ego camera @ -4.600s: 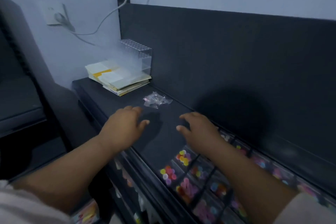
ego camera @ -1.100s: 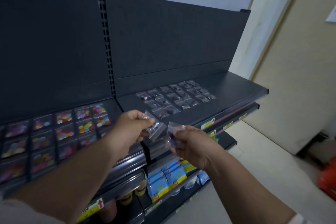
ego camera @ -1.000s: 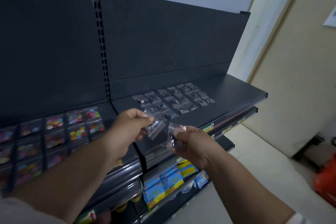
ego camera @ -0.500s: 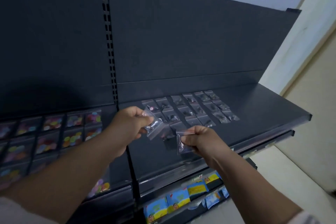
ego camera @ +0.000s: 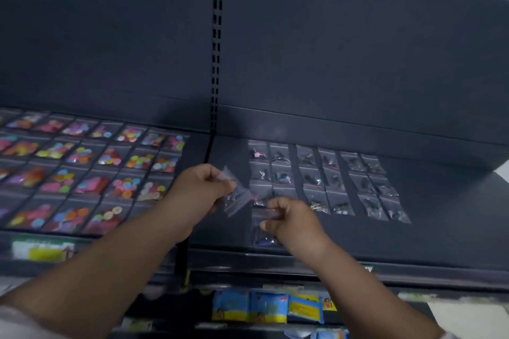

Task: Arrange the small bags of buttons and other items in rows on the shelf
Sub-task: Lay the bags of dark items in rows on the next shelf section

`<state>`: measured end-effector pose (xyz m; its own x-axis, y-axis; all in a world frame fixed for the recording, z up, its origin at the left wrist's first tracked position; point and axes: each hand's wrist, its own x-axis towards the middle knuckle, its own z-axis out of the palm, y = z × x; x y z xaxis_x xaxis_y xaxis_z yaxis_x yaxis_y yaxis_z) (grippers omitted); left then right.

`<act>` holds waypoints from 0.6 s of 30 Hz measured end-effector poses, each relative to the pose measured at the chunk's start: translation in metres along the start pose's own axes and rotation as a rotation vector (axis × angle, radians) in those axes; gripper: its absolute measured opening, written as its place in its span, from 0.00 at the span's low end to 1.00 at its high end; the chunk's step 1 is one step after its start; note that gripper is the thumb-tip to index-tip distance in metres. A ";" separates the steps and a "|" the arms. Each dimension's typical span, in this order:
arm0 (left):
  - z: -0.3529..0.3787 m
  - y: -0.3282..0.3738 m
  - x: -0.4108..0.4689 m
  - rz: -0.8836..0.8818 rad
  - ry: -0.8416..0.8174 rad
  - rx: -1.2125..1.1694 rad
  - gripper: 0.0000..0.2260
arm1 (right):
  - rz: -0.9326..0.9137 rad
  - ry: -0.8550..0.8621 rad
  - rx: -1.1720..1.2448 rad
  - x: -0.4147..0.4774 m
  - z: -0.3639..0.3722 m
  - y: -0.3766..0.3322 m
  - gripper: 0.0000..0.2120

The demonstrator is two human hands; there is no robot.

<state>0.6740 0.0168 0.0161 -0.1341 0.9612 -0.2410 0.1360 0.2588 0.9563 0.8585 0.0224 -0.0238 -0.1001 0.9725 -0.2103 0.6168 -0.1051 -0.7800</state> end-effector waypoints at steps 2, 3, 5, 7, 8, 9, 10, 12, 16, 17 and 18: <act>0.001 -0.001 -0.005 0.002 0.022 0.007 0.06 | -0.107 0.048 -0.259 -0.004 -0.008 0.001 0.16; 0.001 -0.001 -0.006 0.006 0.030 0.012 0.06 | -0.167 0.085 -0.367 -0.006 -0.011 0.001 0.18; 0.001 -0.001 -0.008 0.011 0.050 0.016 0.06 | -0.312 0.129 -0.449 -0.007 -0.015 0.004 0.16; 0.002 -0.002 -0.010 0.011 0.068 0.014 0.07 | -0.440 0.069 -0.442 -0.005 -0.015 0.009 0.13; 0.003 -0.002 -0.011 0.008 0.077 0.015 0.07 | -0.470 0.016 -0.433 -0.003 -0.014 0.012 0.11; 0.004 -0.003 -0.011 0.006 0.086 0.018 0.07 | -0.480 -0.035 -0.425 -0.002 -0.012 0.014 0.10; 0.006 -0.003 -0.012 0.002 0.094 0.023 0.07 | -0.481 -0.072 -0.416 0.000 -0.011 0.016 0.09; 0.008 -0.004 -0.012 -0.003 0.105 0.021 0.06 | -0.472 -0.104 -0.381 0.003 -0.009 0.021 0.07; 0.015 -0.003 -0.014 -0.009 0.114 0.002 0.06 | -0.502 -0.115 -0.349 0.006 -0.007 0.026 0.06; 0.016 -0.003 -0.014 -0.006 0.110 -0.004 0.06 | -0.504 -0.116 -0.344 0.006 -0.007 0.025 0.06; 0.017 -0.003 -0.015 -0.004 0.106 -0.007 0.06 | -0.509 -0.118 -0.340 0.006 -0.006 0.025 0.06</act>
<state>0.6921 0.0037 0.0143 -0.2379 0.9446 -0.2260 0.1282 0.2612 0.9567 0.8783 0.0271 -0.0409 -0.5203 0.8519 0.0596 0.6814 0.4562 -0.5724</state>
